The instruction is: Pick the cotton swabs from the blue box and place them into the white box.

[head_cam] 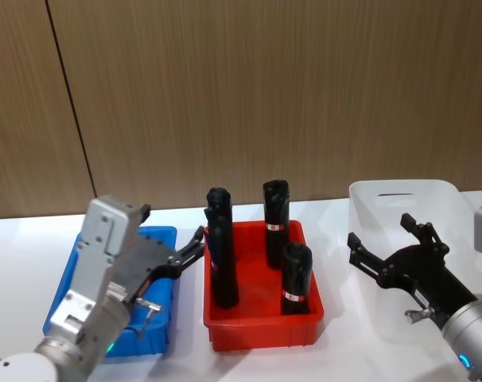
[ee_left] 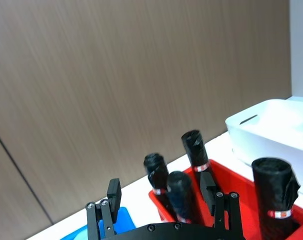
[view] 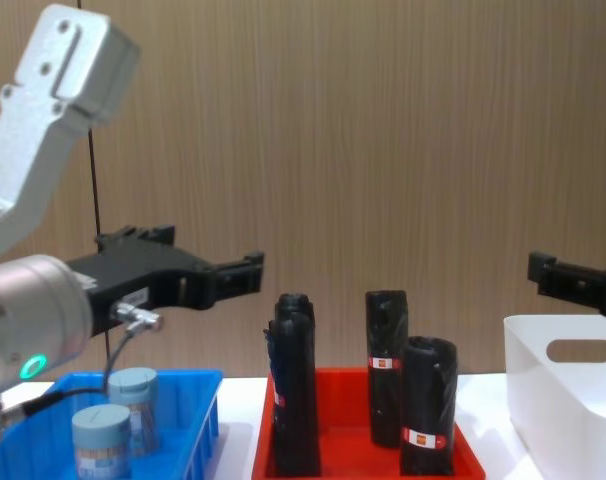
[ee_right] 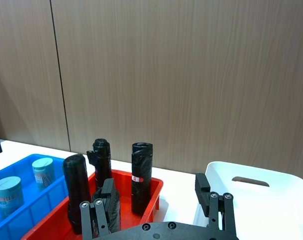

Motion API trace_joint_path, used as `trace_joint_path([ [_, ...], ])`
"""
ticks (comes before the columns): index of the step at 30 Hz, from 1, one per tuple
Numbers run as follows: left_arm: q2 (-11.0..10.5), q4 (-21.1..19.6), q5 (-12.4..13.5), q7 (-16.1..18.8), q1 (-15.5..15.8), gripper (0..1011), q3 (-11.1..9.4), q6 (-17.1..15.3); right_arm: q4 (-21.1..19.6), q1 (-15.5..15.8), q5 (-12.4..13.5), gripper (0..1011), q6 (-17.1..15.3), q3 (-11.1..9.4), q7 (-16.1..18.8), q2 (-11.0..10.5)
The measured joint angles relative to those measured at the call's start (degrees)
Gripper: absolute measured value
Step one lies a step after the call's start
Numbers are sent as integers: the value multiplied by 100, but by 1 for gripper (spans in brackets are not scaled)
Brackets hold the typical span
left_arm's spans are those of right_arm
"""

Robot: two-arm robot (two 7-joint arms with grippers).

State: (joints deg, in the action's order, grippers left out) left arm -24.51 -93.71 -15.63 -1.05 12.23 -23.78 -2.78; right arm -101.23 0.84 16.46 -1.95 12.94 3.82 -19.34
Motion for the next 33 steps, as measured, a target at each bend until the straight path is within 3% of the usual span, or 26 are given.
trace_joint_path([
  [17, -391, -45, -715, 160, -177, 1004, 375, -657, 0, 0, 0, 1002, 0, 0, 0, 0],
  [33, -436, 330, -1239, 279, -48, 1004, 604, -1291, 0, 0, 0, 1002, 0, 0, 0, 0],
])
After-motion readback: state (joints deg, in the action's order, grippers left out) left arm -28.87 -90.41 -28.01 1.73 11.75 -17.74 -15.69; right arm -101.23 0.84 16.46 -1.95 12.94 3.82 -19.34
